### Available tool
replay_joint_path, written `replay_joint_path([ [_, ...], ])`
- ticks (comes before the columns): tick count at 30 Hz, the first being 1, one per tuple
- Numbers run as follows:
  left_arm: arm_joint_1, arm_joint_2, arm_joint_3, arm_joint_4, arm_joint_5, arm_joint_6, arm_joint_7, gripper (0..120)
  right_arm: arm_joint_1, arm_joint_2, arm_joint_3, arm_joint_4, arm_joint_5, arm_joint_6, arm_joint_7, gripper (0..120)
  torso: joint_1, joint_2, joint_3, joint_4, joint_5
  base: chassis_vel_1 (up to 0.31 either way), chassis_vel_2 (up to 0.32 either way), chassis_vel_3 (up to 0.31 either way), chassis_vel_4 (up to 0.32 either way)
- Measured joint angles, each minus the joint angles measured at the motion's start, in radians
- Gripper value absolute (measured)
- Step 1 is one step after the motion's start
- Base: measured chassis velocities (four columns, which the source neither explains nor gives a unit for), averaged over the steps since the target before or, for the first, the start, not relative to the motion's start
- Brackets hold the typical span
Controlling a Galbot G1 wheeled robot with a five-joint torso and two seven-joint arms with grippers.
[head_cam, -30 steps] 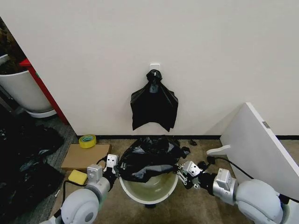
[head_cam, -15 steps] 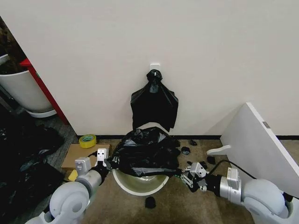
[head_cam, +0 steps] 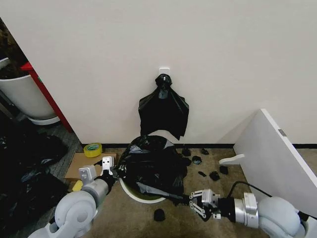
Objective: Place the garbage bag over the trash bin.
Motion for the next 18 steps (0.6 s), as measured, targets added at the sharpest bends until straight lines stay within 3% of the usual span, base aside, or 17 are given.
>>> replay_joint_path([
  [9, -0.018, -0.008, 0.026, -0.021, -0.117, 0.028, -0.091, 1, -0.012, 0.048, -0.031, -0.018, -0.147, 0.041, -0.002, 0, 0.0, 0.0, 0.0, -0.0001, 0.0, 0.0, 0.0, 0.0, 0.0],
  [18, -0.016, -0.028, 0.04, -0.042, -0.153, 0.029, -0.136, 1, 0.004, 0.114, -0.086, -0.027, -0.271, 0.046, 0.172, 0, 0.0, 0.0, 0.0, 0.0001, -0.0001, 0.0, 0.0, 0.0, 0.0],
])
